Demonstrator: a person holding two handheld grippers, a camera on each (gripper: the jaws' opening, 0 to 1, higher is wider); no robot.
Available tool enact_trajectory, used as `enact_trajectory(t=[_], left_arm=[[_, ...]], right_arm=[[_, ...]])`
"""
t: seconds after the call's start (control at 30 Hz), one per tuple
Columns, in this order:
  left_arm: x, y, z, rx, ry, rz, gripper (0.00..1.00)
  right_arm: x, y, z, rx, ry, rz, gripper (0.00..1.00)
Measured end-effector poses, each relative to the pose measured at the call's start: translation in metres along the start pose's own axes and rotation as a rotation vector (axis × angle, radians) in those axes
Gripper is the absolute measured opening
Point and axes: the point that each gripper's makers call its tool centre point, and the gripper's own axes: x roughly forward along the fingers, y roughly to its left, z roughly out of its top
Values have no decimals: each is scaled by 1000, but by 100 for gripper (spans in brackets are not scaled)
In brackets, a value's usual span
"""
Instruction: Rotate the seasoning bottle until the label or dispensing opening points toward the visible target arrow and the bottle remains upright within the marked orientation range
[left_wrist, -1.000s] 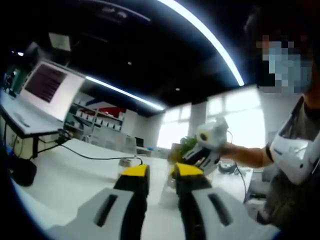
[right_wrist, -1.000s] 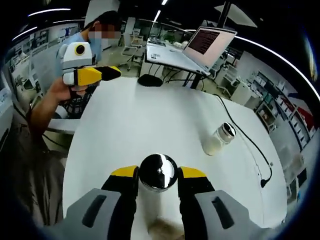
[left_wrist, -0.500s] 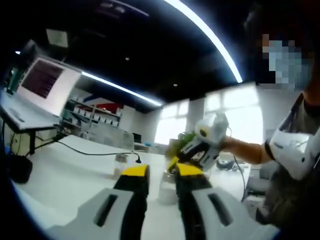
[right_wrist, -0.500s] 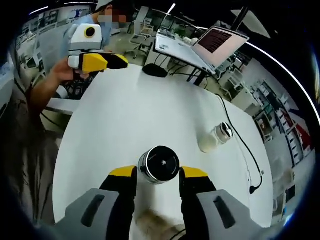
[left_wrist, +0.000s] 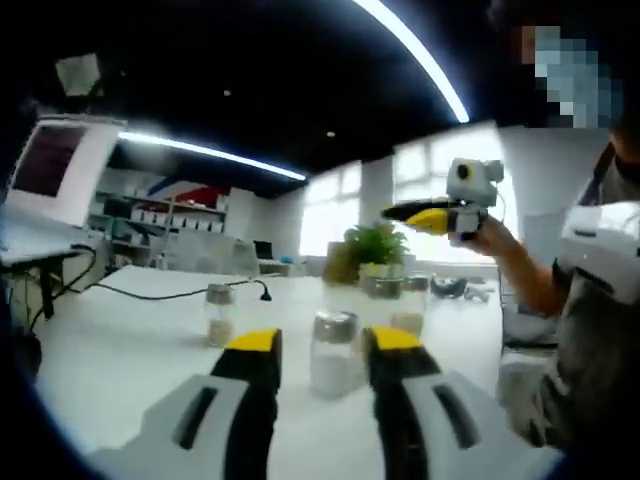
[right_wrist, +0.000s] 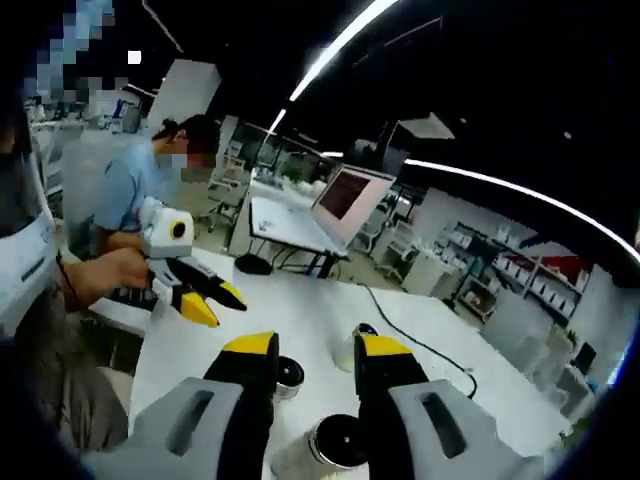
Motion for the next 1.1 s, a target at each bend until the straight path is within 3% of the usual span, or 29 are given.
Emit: enact_trajectory(t=[0.1, 0.2, 0.3, 0.37, 0.43, 0.47, 0.53, 0.6, 0.67, 0.87, 1.0, 1.1], left_arm=[[18, -5, 8, 21, 15, -99, 41], [32, -3, 3, 14, 62, -161, 41], [45, -7, -14, 181, 189, -223, 41], [53, -21, -19, 299, 221, -290, 36], [56, -37, -27, 319, 259, -354, 34], [59, -39, -22, 330, 240, -348, 38], [61, -37, -21, 329, 244, -331, 39], [63, -34, -15, 314, 223, -311, 37], [66, -28, -10, 279, 200, -278, 38], [74, -10, -22, 190, 251, -236, 43], [78, -10, -25, 119, 242, -252, 44], [83, -10, -25, 93, 228, -264, 45]], right_arm=[[-51, -4, 28, 97, -210, -58, 18], [-105, 0, 44, 245, -411, -55, 18], [-141, 8, 45, 319, -536, -44, 18], [-156, 13, 36, 341, -541, -50, 18], [-170, 7, 29, 353, -559, -109, 18], [-176, 7, 24, 362, -560, -124, 18], [-189, 7, 19, 397, -594, -137, 18], [-199, 9, 14, 482, -638, -110, 18], [-213, 3, 7, 536, -681, -129, 17], [-229, 7, -4, 566, -715, -129, 16], [-226, 5, -12, 551, -686, -152, 18], [-224, -5, -21, 481, -618, -224, 21]])
